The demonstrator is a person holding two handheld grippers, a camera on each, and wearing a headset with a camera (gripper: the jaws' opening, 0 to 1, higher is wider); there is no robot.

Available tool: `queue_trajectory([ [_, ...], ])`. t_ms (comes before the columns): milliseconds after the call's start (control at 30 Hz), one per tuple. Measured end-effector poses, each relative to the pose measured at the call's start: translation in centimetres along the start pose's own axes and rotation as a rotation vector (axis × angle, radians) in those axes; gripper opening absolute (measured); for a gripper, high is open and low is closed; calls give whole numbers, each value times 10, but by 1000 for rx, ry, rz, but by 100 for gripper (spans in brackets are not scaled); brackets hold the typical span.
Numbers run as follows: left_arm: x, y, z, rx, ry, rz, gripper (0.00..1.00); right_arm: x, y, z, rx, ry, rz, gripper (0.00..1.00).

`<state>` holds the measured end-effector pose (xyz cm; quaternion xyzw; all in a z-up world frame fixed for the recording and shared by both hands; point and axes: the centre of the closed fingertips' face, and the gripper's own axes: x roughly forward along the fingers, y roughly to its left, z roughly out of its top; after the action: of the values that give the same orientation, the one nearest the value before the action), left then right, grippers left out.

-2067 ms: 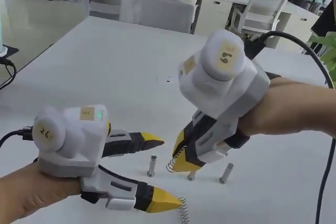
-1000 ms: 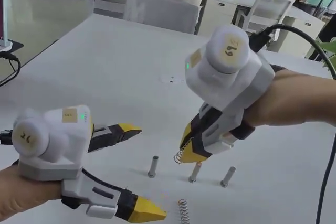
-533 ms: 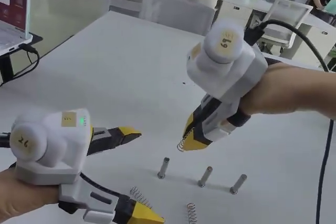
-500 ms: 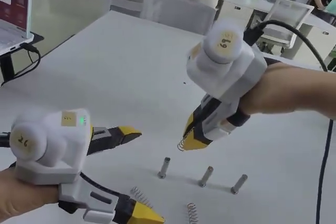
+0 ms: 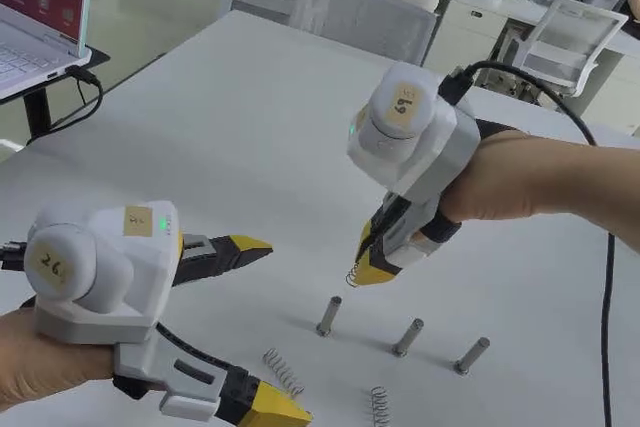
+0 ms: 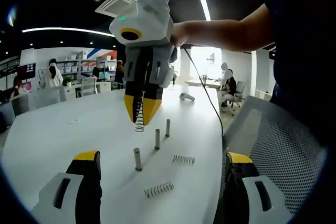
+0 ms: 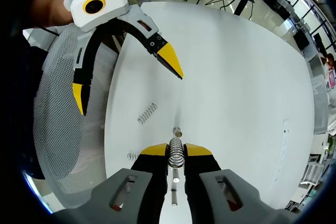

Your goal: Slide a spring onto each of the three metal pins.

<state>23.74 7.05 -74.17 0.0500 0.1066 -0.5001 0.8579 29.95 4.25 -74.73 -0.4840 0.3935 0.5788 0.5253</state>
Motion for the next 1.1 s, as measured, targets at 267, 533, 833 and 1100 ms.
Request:
queue_trajectory([
  [267,1,4,-17,-14,18,10,96,6,-2,-1,14,9,5,8],
  [533,3,5,-31,-9,52,8,95,12,-1,-2,16,32,9,8],
  [833,2,9,-33,5,61,12,95,20,-2,-4,18,43,20,8],
  [1100,3,7,-33,22,67,7,95,31,-1,-2,14,53,27,8],
])
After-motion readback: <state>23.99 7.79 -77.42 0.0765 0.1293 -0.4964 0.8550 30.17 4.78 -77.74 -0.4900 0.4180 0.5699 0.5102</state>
